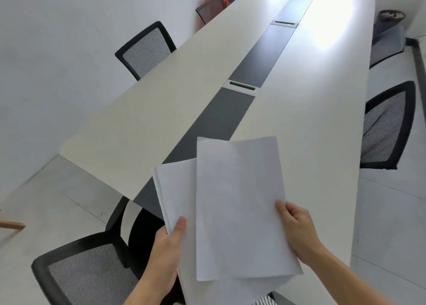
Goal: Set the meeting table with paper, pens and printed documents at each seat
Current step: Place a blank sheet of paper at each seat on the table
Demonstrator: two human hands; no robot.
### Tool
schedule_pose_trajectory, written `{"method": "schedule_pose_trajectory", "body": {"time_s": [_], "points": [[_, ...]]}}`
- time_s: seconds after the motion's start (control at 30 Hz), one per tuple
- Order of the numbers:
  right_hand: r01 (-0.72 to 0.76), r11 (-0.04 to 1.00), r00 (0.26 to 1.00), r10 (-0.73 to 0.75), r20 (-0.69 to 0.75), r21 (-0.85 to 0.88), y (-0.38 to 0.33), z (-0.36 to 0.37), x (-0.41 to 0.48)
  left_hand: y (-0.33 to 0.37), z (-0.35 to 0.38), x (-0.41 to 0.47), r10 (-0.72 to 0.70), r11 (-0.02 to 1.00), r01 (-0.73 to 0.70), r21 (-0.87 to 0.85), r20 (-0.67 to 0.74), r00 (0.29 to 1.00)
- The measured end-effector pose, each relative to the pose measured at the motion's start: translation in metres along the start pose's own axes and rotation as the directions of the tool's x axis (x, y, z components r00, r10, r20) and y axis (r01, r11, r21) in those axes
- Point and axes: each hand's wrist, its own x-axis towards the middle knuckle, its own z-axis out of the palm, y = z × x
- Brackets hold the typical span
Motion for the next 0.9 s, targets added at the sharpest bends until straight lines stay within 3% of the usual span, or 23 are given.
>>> {"method": "schedule_pose_trajectory", "body": {"time_s": [0.17, 0.33, 0.5, 0.73, 0.9], "points": [[-0.068, 0.978, 0.982, 0.031, -0.185, -0.197, 0.035, 0.012, 0.068, 0.015, -0.042, 0.020, 0.021, 1.000, -0.020, 0.004, -0.096, 0.995], [-0.247, 0.824, 0.950, 0.102, -0.294, -0.510, 0.078, 0.026, 0.097, 0.014, -0.089, 0.030, 0.013, 1.000, -0.011, 0.009, -0.205, 0.979], [-0.325, 0.719, 0.933, 0.135, -0.335, -0.614, 0.087, 0.027, 0.099, 0.014, -0.115, 0.036, 0.036, 0.996, -0.016, 0.085, -0.230, 0.973], [-0.369, 0.681, 0.922, 0.184, -0.340, -0.632, 0.072, 0.018, 0.076, 0.030, -0.082, 0.048, -0.008, 0.989, 0.006, 0.146, 0.018, 1.000], [-0.214, 0.910, 0.941, 0.095, -0.324, -0.354, 0.049, -0.005, 0.032, 0.042, -0.017, 0.043, -0.002, 0.979, -0.050, 0.198, 0.252, 0.968]]}}
